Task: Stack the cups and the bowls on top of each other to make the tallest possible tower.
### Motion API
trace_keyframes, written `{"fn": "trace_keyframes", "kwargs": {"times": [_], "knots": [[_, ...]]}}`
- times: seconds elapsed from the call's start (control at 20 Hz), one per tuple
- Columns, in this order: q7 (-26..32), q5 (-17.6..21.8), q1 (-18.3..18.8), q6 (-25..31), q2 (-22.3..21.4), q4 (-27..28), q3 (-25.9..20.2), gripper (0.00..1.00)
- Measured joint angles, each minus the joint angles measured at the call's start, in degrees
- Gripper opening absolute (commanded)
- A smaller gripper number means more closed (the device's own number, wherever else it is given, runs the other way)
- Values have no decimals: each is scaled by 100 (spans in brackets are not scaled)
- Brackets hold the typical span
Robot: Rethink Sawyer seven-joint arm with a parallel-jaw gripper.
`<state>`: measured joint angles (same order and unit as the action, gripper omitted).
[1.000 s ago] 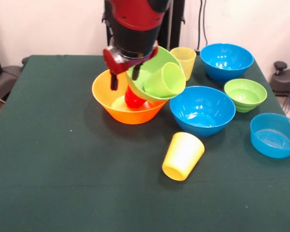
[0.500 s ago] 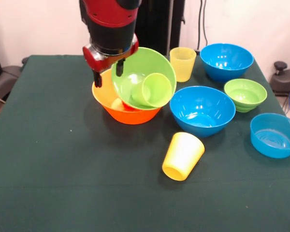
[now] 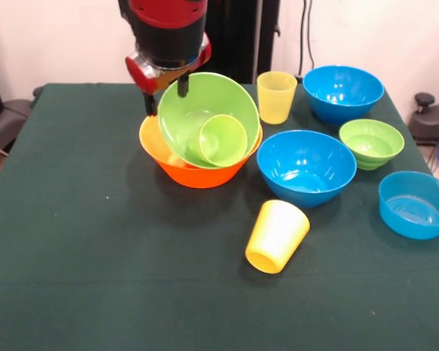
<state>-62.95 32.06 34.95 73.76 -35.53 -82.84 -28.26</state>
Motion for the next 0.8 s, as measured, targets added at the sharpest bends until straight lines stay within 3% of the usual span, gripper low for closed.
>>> {"fn": "trace_keyframes", "kwargs": {"times": [0.35,0.6,0.8], "knots": [[0,-108,-123,476,-80,177,-153,100],[-7,-403,-312,622,-74,454,-152,100],[-251,-861,-555,629,-64,743,-103,100]]}}
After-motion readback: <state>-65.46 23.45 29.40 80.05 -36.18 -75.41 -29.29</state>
